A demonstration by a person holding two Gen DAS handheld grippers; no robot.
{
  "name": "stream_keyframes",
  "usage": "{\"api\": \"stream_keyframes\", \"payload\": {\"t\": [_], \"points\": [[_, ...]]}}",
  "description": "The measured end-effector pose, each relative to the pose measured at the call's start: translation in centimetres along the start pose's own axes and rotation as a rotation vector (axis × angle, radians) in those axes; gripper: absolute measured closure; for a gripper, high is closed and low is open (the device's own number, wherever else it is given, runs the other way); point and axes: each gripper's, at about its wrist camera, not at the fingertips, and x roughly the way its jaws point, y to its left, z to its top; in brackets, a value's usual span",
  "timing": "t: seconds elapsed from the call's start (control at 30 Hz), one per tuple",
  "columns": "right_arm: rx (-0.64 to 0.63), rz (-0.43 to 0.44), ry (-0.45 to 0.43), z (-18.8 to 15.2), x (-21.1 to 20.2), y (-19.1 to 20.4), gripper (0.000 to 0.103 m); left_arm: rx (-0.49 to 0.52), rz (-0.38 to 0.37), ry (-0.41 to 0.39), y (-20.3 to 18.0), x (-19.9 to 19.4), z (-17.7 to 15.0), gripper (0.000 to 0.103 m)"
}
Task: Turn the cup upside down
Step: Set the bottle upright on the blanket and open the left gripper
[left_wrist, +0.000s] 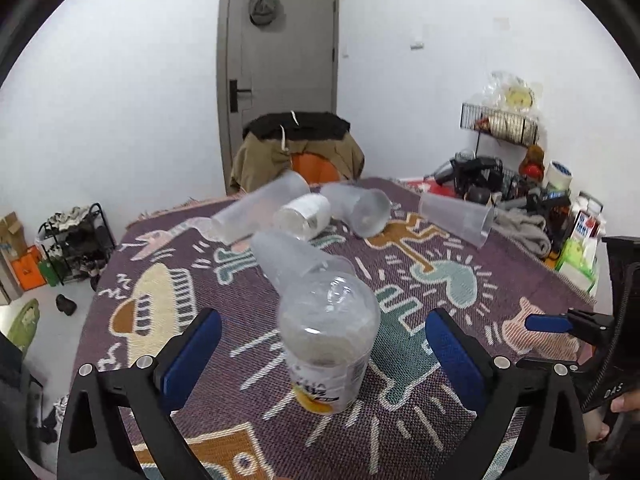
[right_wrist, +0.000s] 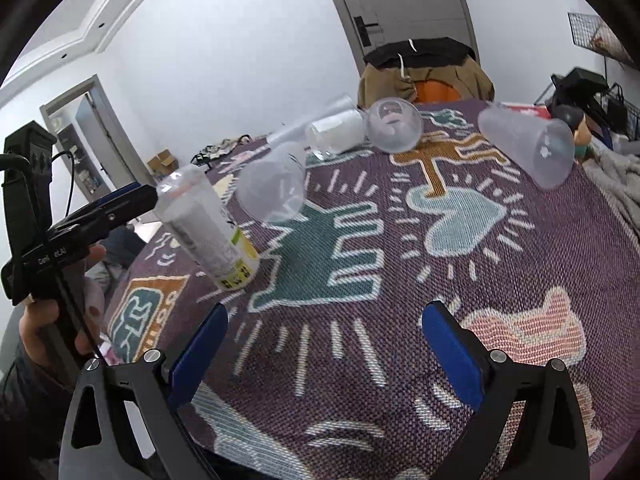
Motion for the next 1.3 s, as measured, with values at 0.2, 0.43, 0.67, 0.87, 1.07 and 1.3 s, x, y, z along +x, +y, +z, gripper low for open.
{"api": "stream_keyframes", "payload": {"t": [0.2,0.43,0.67,0.87,1.07,1.3], "points": [[-0.039,0.0,-0.033,0.6,-1.2,1.6,0.004,-0.029,0.025,-0.073,1.1,-3.8,-0.8,0.001],[-0.082,0.003,-0.052,0.7,-2.4,3.6,0.004,-0.047,0.062,-0.123,2.0,-7.0,-2.5,0.001],[-0.109,0.011,-0.086,0.7,-3.7,4.9,0.004,-0.05,0.099,-0.164,2.4,-9.5,-4.2,0.001],[-0.11,0.015,-0.127,0.4,-5.0,5.2,0.004,-0.072,0.11,-0.185,2.6,-10.9,-5.4,0.001],[-0.108,0.016,-0.155,-0.1,-5.9,5.0,0.004,-0.116,0.121,-0.184,2.9,-11.5,-6.9,0.001],[-0.088,-0.012,-0.162,-1.4,-6.0,4.1,0.004,-0.166,0.129,-0.164,3.7,-11.4,-8.7,0.001]]}}
